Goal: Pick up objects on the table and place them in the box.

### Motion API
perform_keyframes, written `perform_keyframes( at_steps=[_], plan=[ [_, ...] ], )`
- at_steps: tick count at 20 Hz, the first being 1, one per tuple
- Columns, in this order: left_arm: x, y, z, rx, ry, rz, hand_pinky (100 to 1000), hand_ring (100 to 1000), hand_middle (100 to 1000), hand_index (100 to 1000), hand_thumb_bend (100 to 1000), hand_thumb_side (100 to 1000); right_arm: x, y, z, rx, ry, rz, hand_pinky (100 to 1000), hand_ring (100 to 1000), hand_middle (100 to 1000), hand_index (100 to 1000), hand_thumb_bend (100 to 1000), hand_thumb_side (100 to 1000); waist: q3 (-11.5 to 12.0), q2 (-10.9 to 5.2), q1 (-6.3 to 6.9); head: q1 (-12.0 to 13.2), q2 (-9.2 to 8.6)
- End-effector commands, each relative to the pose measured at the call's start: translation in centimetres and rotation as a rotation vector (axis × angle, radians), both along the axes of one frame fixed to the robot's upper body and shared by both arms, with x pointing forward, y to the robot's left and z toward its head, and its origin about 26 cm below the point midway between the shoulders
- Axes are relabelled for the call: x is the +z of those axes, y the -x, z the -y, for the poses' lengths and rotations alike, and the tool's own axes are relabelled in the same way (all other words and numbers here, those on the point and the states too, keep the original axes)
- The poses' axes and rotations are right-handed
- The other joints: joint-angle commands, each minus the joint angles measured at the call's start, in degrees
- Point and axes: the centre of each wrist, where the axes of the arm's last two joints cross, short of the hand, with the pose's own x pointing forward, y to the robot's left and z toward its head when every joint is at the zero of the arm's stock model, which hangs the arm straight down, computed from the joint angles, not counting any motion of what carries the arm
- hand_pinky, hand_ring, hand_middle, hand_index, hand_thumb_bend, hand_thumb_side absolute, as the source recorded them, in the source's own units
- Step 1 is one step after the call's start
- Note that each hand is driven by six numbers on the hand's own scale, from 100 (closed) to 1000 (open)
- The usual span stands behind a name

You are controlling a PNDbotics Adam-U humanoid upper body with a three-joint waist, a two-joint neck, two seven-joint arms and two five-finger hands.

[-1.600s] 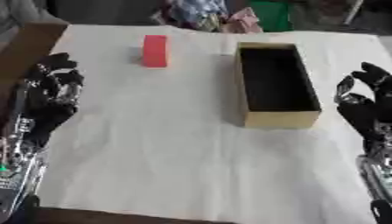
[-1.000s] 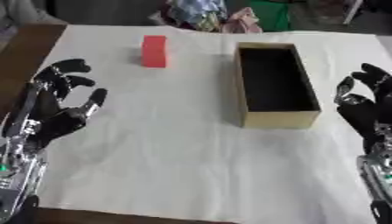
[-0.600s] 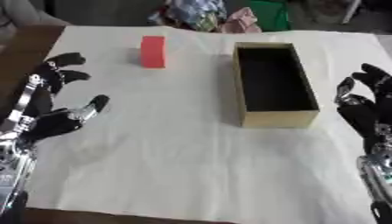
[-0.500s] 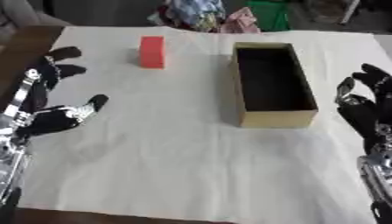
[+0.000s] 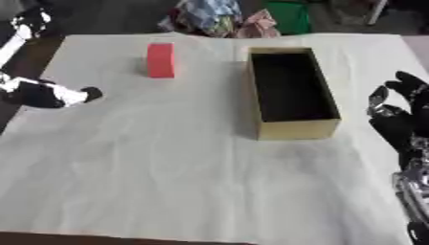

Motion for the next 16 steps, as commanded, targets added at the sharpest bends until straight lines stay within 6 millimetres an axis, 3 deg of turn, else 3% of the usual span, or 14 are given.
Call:
perform_keyframes(
  at_steps=[1,9,16],
  plan=[
    [2.3,-1.0,-1.3,0.046,-0.153,-0.012,826,822,887,936,772,100,0.7,0.0,0.2,0.007,0.019,0.024,650,921,689,818,100,100,-0.2,-1.26,0.16,0.3,-0.61],
    [4.7,-6.0,0.1,0.051,-0.338,-0.042,801,826,872,942,799,100,0.4,0.0,-0.1,0.024,0.02,0.008,650,921,689,818,100,100,-0.8,-1.83,0.0,1.0,-0.23],
    [4.2,-10.1,1.8,0.064,-0.445,-0.097,791,822,838,926,805,100,0.3,0.0,-0.4,0.043,0.022,0.004,650,921,688,818,100,100,-1.8,-1.74,0.18,1.7,-0.2]
  ],
)
